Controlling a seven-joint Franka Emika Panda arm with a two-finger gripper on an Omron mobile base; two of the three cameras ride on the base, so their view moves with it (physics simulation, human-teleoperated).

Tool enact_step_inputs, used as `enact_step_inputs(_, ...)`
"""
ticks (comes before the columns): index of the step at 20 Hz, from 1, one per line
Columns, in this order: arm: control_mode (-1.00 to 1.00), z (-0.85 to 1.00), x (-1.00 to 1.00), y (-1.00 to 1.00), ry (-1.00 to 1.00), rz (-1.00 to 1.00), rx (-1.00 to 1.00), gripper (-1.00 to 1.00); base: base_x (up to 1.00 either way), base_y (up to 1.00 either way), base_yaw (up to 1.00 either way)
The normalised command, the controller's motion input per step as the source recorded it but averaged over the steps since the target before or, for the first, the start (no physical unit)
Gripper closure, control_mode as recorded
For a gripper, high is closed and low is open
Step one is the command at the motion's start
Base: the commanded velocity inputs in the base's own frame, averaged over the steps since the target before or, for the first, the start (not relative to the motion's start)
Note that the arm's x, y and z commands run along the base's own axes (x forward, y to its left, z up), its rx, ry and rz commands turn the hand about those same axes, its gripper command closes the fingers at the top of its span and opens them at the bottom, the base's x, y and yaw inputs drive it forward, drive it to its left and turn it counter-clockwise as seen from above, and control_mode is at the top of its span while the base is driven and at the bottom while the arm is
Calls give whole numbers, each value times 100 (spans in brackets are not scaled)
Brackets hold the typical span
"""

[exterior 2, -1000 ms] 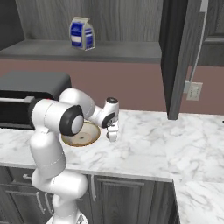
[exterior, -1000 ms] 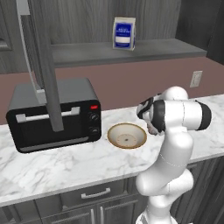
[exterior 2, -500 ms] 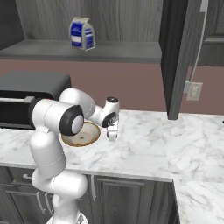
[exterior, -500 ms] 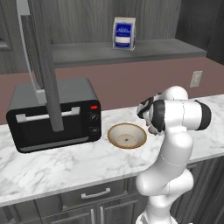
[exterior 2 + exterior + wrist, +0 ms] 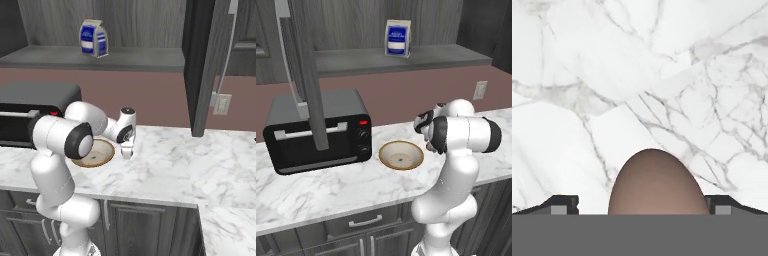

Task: Pick the egg and butter from the fridge and place them by the bowl for mixing.

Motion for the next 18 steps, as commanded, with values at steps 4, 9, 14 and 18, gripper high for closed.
enact_step_inputs(4,-100,34,-29,0,0,-5,-1,-100,0,0,0)
enact_step_inputs(9,-100,24,-24,0,0,-2,-2,-100,0,0,0)
enact_step_inputs(14,-100,16,-15,0,0,0,0,-100,0,0,0)
enact_step_inputs(18,-100,18,-20,0,0,6,0,-100,0,0,0)
